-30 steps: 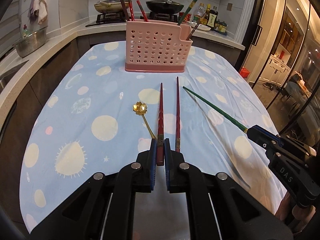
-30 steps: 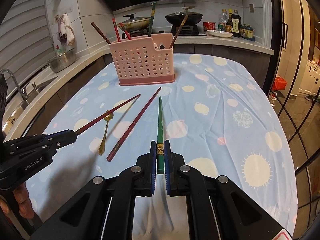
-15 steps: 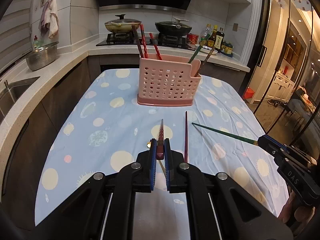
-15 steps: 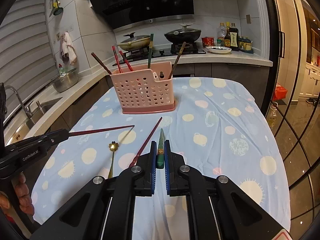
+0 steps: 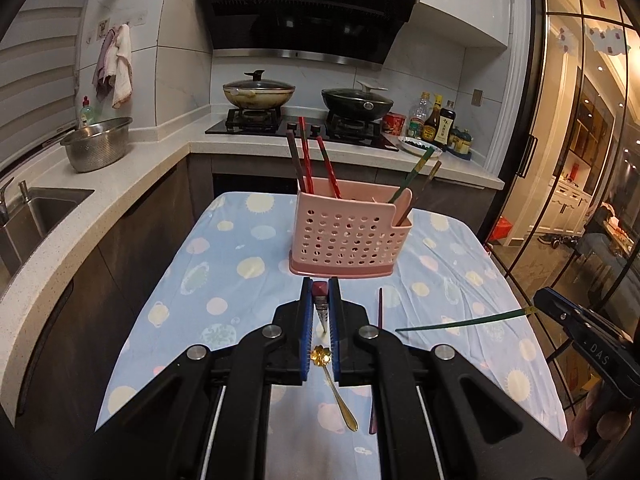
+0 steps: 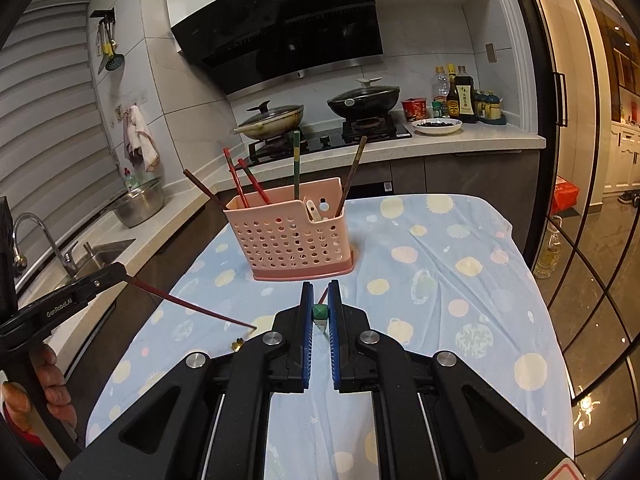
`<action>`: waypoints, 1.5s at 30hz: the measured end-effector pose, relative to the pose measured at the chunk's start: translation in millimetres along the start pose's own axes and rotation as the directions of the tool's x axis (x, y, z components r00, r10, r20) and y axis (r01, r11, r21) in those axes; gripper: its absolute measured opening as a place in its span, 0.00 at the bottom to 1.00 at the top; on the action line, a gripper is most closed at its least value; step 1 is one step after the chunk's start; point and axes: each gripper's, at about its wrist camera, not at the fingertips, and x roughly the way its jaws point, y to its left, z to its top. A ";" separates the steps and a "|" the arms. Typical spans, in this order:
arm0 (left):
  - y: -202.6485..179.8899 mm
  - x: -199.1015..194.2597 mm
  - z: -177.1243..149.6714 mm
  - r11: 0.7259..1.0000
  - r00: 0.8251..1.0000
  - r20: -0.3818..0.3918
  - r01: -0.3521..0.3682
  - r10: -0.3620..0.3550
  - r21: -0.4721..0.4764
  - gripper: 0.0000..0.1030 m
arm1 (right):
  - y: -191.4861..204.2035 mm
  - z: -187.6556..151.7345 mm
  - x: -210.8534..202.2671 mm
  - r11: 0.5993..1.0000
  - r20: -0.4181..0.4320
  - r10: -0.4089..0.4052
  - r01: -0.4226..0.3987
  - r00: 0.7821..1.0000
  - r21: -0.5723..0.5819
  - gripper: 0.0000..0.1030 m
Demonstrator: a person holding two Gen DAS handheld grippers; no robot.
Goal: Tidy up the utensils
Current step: 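Lift both chopsticks and lower them into the pink holder with both tools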
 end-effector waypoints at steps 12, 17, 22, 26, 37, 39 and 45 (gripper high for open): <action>-3.2 -4.8 26.8 1.000 0.997 0.073 -0.001 0.000 0.011 0.07 | -1.9 24.1 0.2 1.000 0.040 0.024 -0.024 0.999 0.006 0.07; -3.1 -7.3 37.6 1.000 0.995 0.099 0.004 -0.004 0.008 0.07 | -0.6 32.7 1.5 0.999 0.053 0.032 -0.032 0.998 0.003 0.07; -5.9 -10.2 53.3 1.000 0.991 0.130 0.015 -0.016 0.007 0.07 | 2.2 51.3 4.6 0.998 0.065 0.065 -0.066 0.996 0.005 0.07; -8.4 -12.9 71.6 1.000 0.987 0.161 0.024 -0.026 0.011 0.07 | 7.4 73.8 6.2 0.997 0.098 0.080 -0.080 0.992 -0.006 0.07; -24.7 -12.7 139.5 0.999 0.965 0.259 0.023 -0.032 0.038 0.07 | 28.7 161.2 23.9 0.988 0.181 0.153 -0.152 0.972 -0.016 0.07; -26.2 -11.1 154.5 0.999 0.959 0.282 0.016 -0.026 0.039 0.07 | 32.9 176.6 29.0 0.988 0.197 0.155 -0.155 0.968 -0.016 0.07; -25.6 7.3 197.2 1.000 0.938 0.346 -0.011 0.005 0.014 0.07 | 44.9 212.1 54.1 0.989 0.239 0.145 -0.144 0.960 -0.025 0.07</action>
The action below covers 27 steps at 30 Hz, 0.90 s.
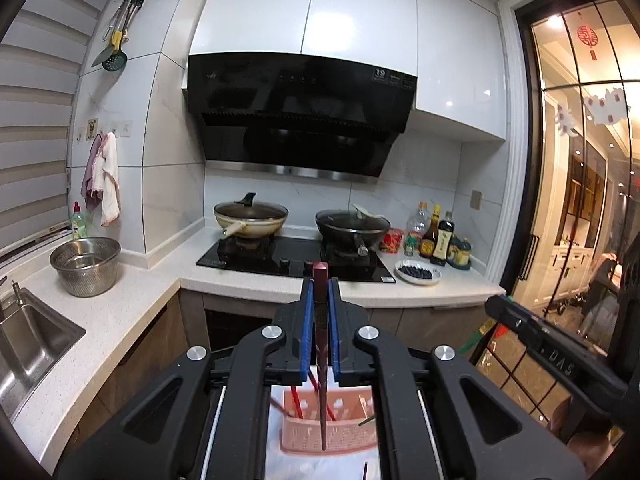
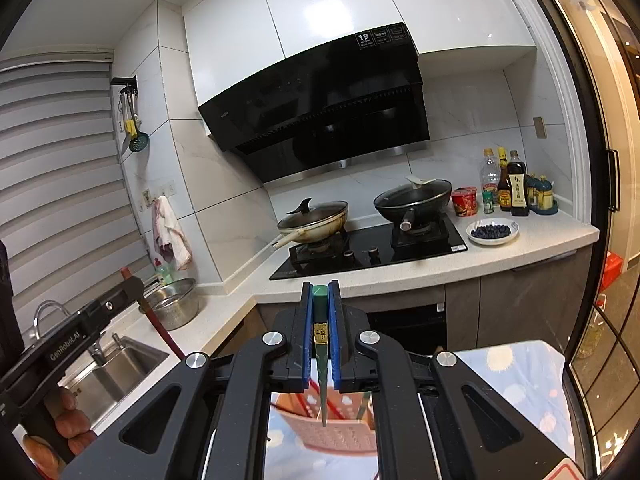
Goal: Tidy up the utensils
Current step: 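Lift both chopsticks and lower them into the pink holder with both tools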
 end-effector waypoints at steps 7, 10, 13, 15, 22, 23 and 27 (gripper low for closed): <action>6.1 41.2 0.3 0.999 0.999 0.028 -0.039 0.039 -0.001 0.07 | -4.5 0.8 49.2 1.000 -0.036 -0.023 0.024 0.999 0.004 0.07; 9.6 58.5 -9.2 0.999 0.999 0.011 -0.045 0.045 -0.005 0.07 | -9.5 -6.6 68.0 0.999 -0.073 -0.032 0.033 0.997 0.008 0.07; 12.2 77.2 -19.9 0.999 0.998 -0.031 -0.054 0.054 -0.004 0.07 | -12.2 -16.5 82.6 0.999 -0.107 -0.042 0.043 0.993 0.004 0.07; 14.5 87.6 -27.4 0.998 0.996 -0.062 -0.059 0.058 -0.004 0.07 | -12.8 -23.4 89.2 0.999 -0.122 -0.054 0.053 0.991 -0.004 0.07; 16.0 101.0 -46.9 0.999 0.992 -0.117 -0.053 0.052 -0.003 0.07 | -18.5 -40.6 100.4 0.997 -0.157 -0.078 0.077 0.985 -0.017 0.07; 16.1 101.9 -47.2 0.999 0.992 -0.118 -0.052 0.052 -0.002 0.07 | -18.6 -41.1 101.7 0.997 -0.157 -0.080 0.078 0.984 -0.016 0.07; 13.9 101.6 -48.6 0.998 0.991 -0.121 -0.055 0.054 -0.002 0.08 | -19.5 -42.6 96.3 0.996 -0.141 -0.089 0.088 0.986 -0.011 0.18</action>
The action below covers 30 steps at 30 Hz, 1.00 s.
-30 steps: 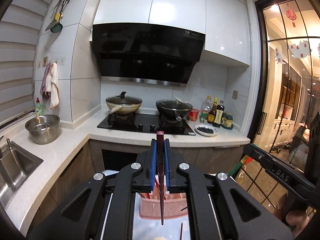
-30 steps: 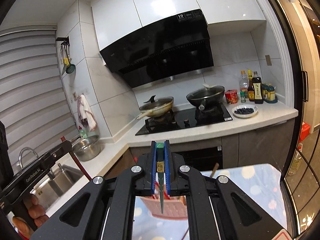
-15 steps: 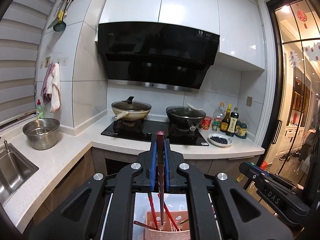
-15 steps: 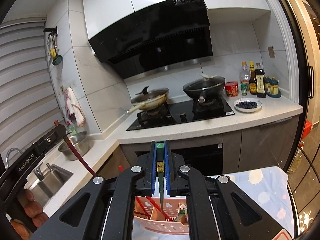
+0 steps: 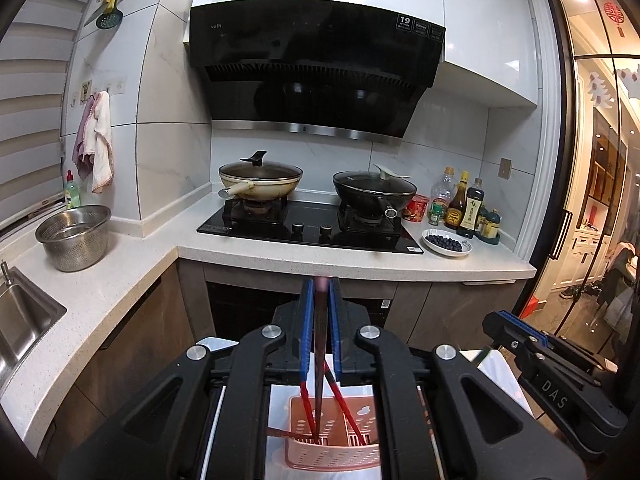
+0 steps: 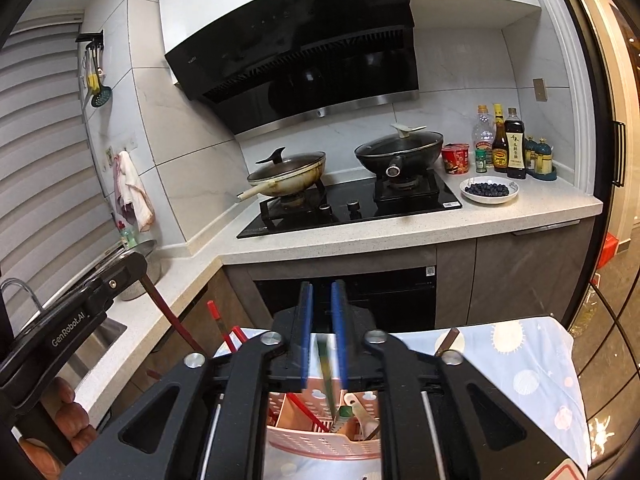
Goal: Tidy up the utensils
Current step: 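Lift both chopsticks and lower them into the pink holder with both tools, then open both tools to release the chopsticks into the holder and withdraw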
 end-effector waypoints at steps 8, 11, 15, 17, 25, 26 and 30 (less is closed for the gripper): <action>2.7 -19.7 -3.5 0.999 0.999 0.026 -0.035 0.035 -0.014 0.42 | 3.4 -2.8 -31.5 1.000 0.068 -0.020 0.021 0.997 -0.010 0.43; 4.9 -31.2 -9.0 0.999 0.999 0.024 -0.032 0.032 -0.014 0.42 | 3.0 -9.2 -44.9 1.000 0.073 -0.014 0.015 0.997 -0.010 0.43; 5.6 -46.6 -21.4 0.999 0.999 0.016 -0.052 0.052 0.003 0.48 | 4.9 -24.9 -61.4 0.999 0.062 -0.026 0.028 0.998 -0.027 0.43; 5.7 -54.7 -32.8 0.998 0.998 0.000 -0.062 0.062 0.020 0.50 | 6.6 -37.2 -68.8 0.999 0.048 -0.033 0.035 0.998 -0.042 0.43; 13.2 -65.0 -108.0 0.992 0.978 -0.173 -0.106 0.116 0.065 0.51 | 8.6 -114.9 -84.4 0.994 -0.073 -0.082 0.076 0.994 -0.083 0.43; 16.2 -64.9 -120.3 0.993 0.973 -0.202 -0.104 0.114 0.059 0.50 | 8.5 -127.7 -84.4 0.993 -0.097 -0.087 0.079 0.992 -0.084 0.43; 27.6 -66.4 -168.2 0.992 0.945 -0.303 -0.118 0.124 0.039 0.50 | 11.4 -180.7 -82.7 0.991 -0.193 -0.107 0.089 0.975 -0.103 0.43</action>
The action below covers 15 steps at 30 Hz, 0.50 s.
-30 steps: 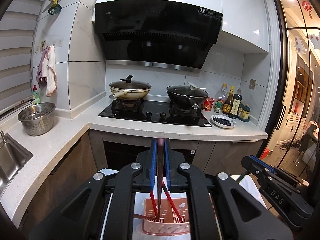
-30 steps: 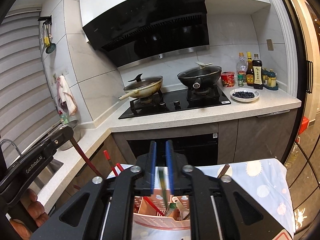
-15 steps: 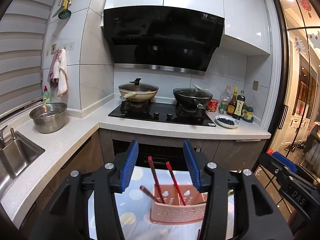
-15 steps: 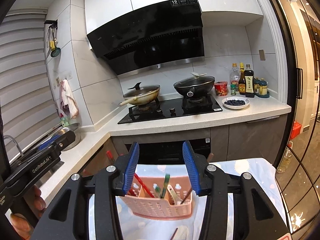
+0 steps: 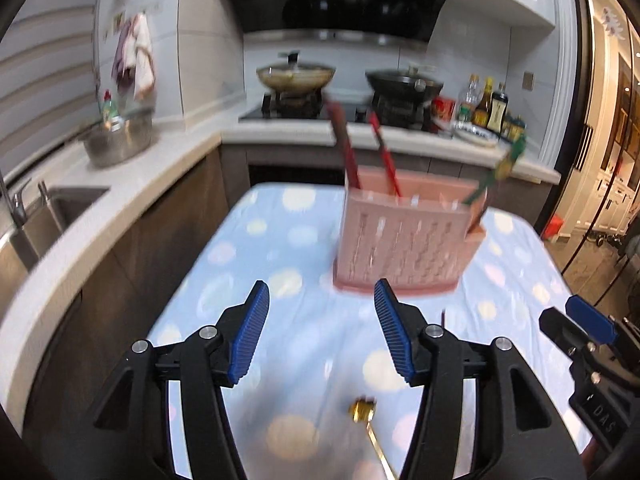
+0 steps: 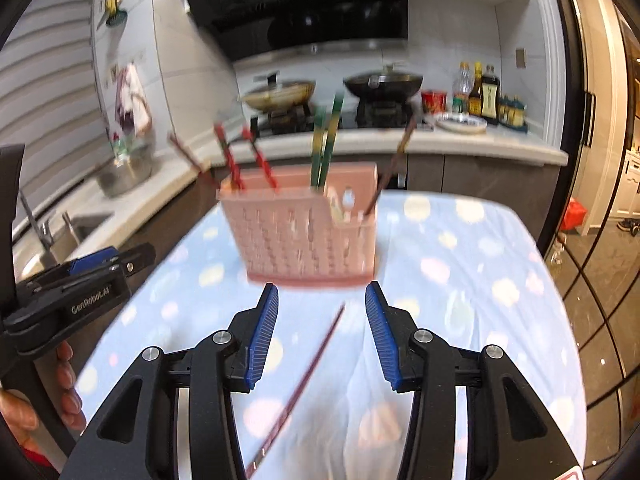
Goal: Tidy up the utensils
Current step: 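Open both tools to release the chopsticks into the holder and withdraw, then move both tools back toward the last chopstick and gold spoon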
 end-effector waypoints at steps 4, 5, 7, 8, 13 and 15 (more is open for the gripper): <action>0.9 10.3 -47.0 0.999 0.997 -0.062 -0.047 0.048 0.026 0.50 | 6.7 -46.3 15.3 1.000 -0.110 0.013 -0.011 0.994 0.018 0.43; 2.4 12.9 -57.1 0.999 0.996 -0.084 -0.041 0.043 0.019 0.50 | 8.6 -57.2 18.9 1.000 -0.131 0.015 -0.012 0.991 0.025 0.43; 5.9 17.8 -76.5 0.999 0.991 -0.126 -0.033 0.034 0.006 0.50 | 13.1 -75.3 25.1 0.999 -0.171 0.025 -0.019 0.985 0.034 0.43; 7.9 19.8 -84.7 0.999 0.989 -0.142 -0.033 0.033 0.003 0.50 | 16.5 -83.5 27.1 0.999 -0.185 0.027 -0.022 0.982 0.033 0.43; 16.6 26.1 -119.5 0.999 0.977 -0.211 -0.046 0.041 -0.022 0.50 | 31.5 -107.9 37.3 0.999 -0.229 0.029 -0.024 0.973 0.023 0.42; 18.8 26.7 -127.3 0.998 0.974 -0.223 -0.056 0.050 -0.017 0.50 | 39.6 -113.8 39.4 1.000 -0.233 0.024 -0.022 0.972 0.011 0.42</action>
